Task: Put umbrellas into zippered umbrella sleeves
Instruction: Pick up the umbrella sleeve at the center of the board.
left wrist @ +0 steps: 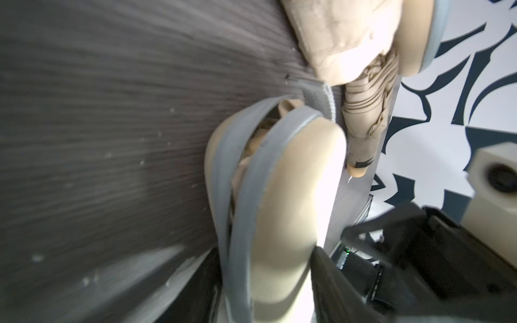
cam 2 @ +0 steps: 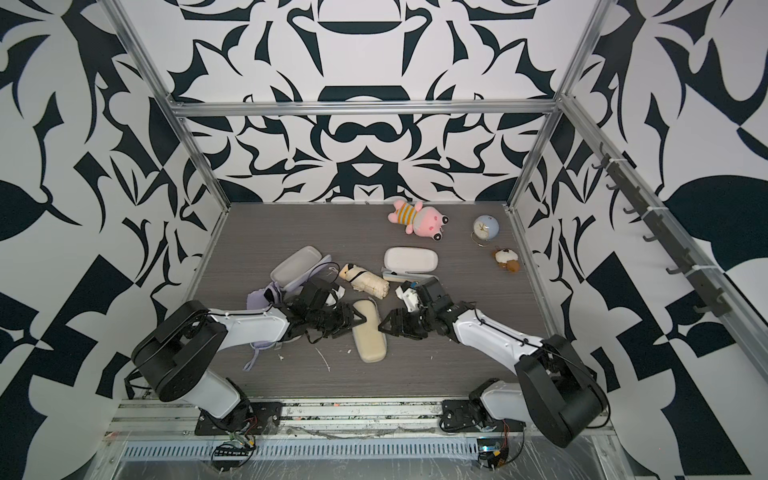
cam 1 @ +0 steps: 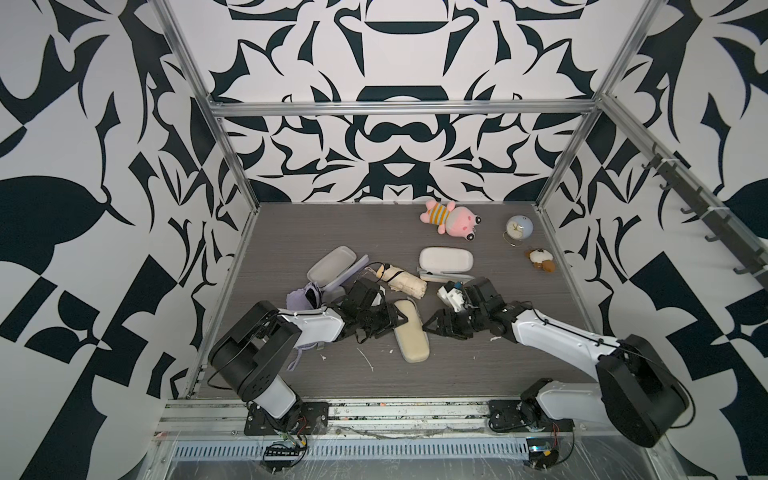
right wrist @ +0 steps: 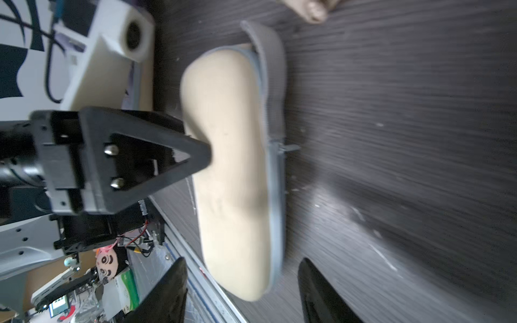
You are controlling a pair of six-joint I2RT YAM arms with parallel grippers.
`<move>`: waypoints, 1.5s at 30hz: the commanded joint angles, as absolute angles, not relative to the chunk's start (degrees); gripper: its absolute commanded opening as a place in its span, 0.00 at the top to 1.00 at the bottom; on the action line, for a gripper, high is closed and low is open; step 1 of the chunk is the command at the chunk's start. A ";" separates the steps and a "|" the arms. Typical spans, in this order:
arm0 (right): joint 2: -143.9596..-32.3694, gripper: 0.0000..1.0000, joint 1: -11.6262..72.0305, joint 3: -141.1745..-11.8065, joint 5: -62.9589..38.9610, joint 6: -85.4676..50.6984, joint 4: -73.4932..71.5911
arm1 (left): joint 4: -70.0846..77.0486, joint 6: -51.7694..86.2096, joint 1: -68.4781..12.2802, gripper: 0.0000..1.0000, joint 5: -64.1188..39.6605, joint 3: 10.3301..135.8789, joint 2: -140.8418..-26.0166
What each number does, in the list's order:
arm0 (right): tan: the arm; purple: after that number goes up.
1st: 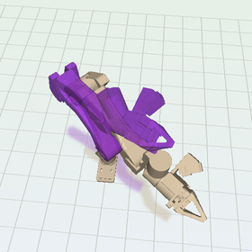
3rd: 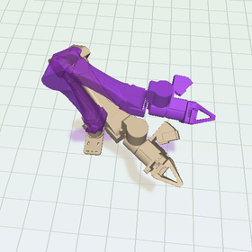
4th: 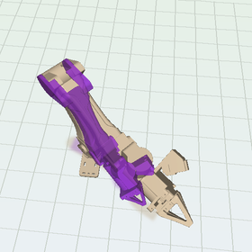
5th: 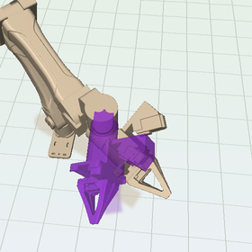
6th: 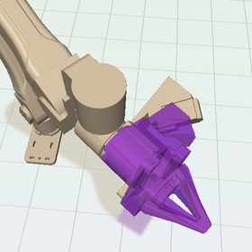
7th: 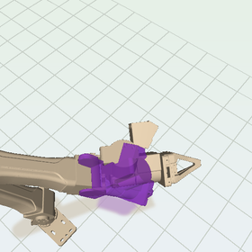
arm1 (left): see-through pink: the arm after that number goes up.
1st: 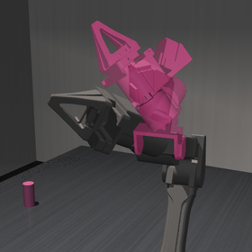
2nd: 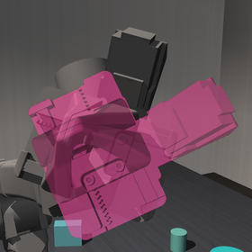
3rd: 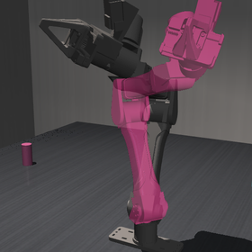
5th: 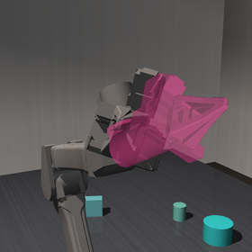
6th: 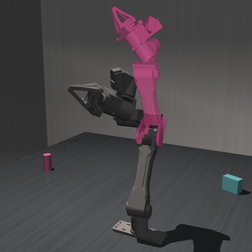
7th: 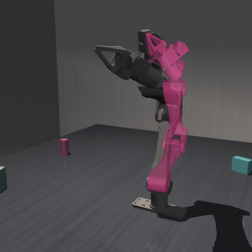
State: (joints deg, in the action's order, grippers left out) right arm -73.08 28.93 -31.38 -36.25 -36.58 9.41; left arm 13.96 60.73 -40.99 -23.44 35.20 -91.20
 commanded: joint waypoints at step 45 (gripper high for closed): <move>-81.24 1.00 31.98 -25.85 -53.21 -66.77 -47.17 | 42.12 72.25 -31.11 0.03 -35.53 21.05 -82.09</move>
State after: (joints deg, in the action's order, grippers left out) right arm -82.56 32.08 -23.22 -49.54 -63.70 -36.73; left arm 38.87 72.16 -30.94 -34.22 21.98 -82.52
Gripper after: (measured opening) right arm 0.080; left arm 0.974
